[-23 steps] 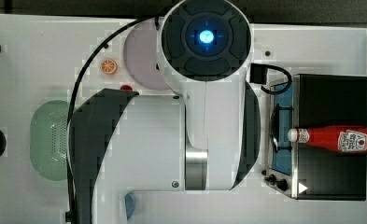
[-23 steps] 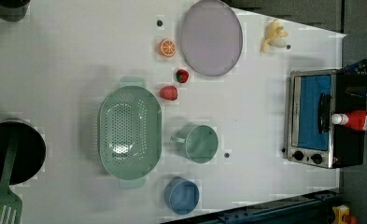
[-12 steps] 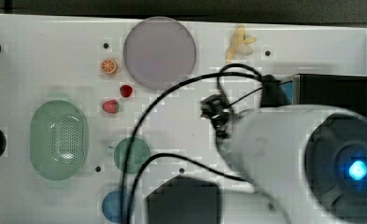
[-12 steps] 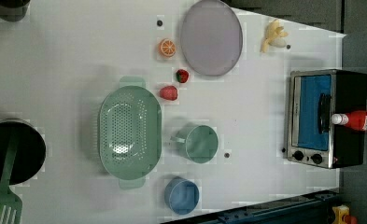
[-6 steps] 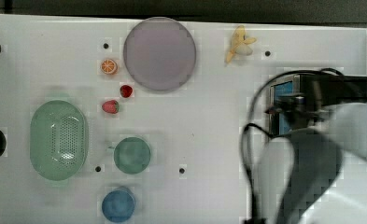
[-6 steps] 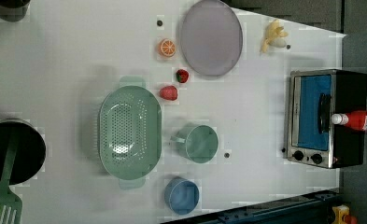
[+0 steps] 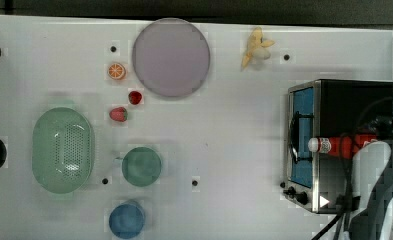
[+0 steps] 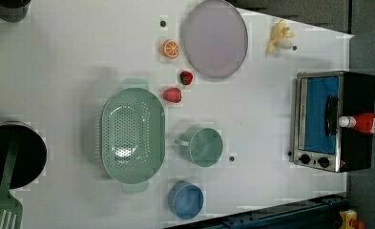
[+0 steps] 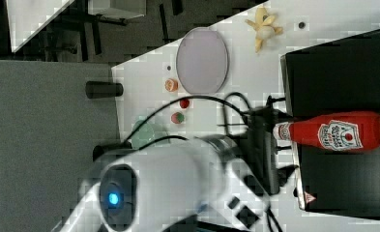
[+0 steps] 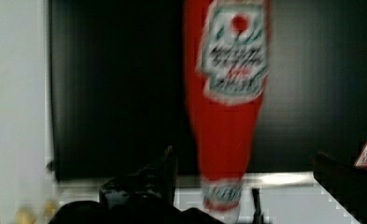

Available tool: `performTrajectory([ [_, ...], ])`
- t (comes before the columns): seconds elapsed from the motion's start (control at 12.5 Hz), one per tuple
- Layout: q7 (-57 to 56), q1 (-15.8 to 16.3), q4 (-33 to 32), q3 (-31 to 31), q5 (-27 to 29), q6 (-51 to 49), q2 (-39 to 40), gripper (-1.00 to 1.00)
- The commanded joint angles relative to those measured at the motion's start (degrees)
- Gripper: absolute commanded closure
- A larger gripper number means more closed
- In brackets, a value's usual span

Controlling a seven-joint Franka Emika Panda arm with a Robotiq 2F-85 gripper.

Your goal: Pick Ketchup from oven and place it on table.

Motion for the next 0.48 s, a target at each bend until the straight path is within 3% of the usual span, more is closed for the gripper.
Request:
performTrajectory([
  [0.08,0.7,-0.1,2.4,-0.5,-0.7,1.6,2.0,-1.00],
  [0.48,-4.3,-1.7,4.6,-0.9,2.2,5.8,7.6,-1.00],
])
